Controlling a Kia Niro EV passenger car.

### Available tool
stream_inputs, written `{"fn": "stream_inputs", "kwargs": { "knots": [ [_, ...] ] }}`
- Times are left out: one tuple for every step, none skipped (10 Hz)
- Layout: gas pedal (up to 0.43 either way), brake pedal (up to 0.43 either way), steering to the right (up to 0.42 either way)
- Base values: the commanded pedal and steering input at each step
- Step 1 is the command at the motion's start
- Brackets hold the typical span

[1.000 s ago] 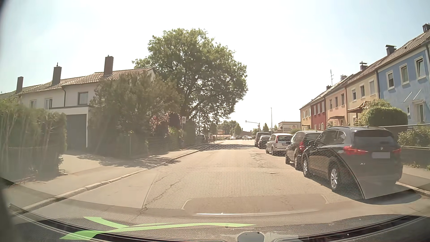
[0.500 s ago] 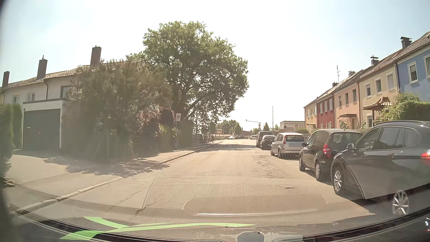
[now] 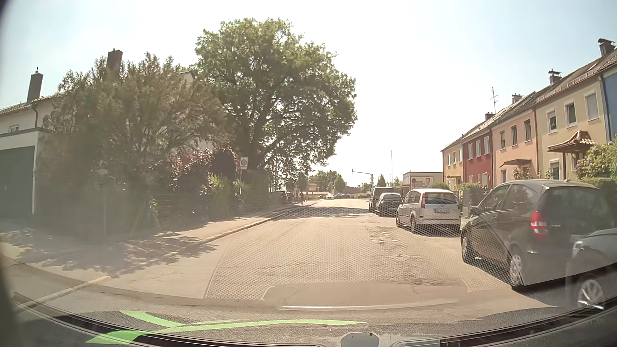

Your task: Follow the waypoints while adhering to traffic rules and regulations

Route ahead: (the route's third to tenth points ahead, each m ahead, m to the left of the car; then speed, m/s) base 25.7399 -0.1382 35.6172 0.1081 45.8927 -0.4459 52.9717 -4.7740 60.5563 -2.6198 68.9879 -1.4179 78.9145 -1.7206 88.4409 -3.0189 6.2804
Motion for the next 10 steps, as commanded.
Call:
{"fn": "stream_inputs", "kwargs": {
  "knots": [
    [0.138, 0.0, 0.007],
    [0.138, 0.0, 0.008],
    [0.138, 0.0, 0.01],
    [0.138, 0.0, 0.011],
    [0.138, 0.0, 0.011],
    [0.138, 0.0, 0.011],
    [0.138, 0.0, 0.01],
    [0.138, 0.0, 0.009],
    [0.138, 0.0, 0.007],
    [0.138, 0.0, 0.004]
  ]
}}
